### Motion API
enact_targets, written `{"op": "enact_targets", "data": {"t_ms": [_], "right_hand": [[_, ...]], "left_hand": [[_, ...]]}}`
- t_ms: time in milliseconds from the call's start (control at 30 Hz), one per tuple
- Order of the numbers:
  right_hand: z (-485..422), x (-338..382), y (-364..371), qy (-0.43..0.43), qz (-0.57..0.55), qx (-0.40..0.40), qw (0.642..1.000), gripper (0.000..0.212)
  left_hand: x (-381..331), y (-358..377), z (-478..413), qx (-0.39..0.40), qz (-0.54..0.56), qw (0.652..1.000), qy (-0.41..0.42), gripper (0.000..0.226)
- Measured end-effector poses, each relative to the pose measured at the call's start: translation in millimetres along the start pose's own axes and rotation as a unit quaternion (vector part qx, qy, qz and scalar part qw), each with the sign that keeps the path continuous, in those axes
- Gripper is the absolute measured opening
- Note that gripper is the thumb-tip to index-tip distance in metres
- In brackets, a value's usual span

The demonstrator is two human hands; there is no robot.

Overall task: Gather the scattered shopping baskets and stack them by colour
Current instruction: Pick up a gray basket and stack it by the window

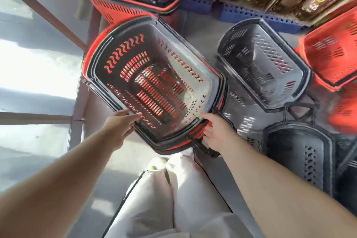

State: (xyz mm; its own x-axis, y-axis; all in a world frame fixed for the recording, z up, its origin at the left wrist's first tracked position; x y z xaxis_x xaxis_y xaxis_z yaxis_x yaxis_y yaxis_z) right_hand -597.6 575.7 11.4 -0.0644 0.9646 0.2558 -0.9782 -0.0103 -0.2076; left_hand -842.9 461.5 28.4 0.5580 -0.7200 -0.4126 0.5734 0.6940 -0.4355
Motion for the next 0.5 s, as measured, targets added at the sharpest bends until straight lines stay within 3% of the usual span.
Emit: {"op": "enact_targets", "data": {"t_ms": [100,233,500], "right_hand": [[32,-2,-23,-0.064,0.016,-0.025,0.998,0.044],[81,-18,-69,-0.135,-0.038,-0.086,0.986,0.007],[159,-83,-200,-0.241,-0.087,-0.192,0.947,0.006]], "left_hand": [[-18,-1,37,0.053,-0.024,0.996,0.074,0.042],[-29,2,98,0.116,-0.046,0.982,0.143,0.042],[-6,54,209,0.246,-0.181,0.916,0.261,0.033]]}}
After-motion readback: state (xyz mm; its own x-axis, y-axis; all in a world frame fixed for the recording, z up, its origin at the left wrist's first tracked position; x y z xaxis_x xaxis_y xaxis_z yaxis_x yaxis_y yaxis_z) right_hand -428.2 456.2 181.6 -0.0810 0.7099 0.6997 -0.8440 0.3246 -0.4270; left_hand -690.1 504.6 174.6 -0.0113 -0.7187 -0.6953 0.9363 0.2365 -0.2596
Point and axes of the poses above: each hand's wrist, its own z-axis away from the middle knuckle, its own y-axis out of the palm, x = y × z, the point moved 5 cm from there along -z, towards the middle knuckle, and after that the axes turned 15 degrees about -x, right-handed, at the moved point
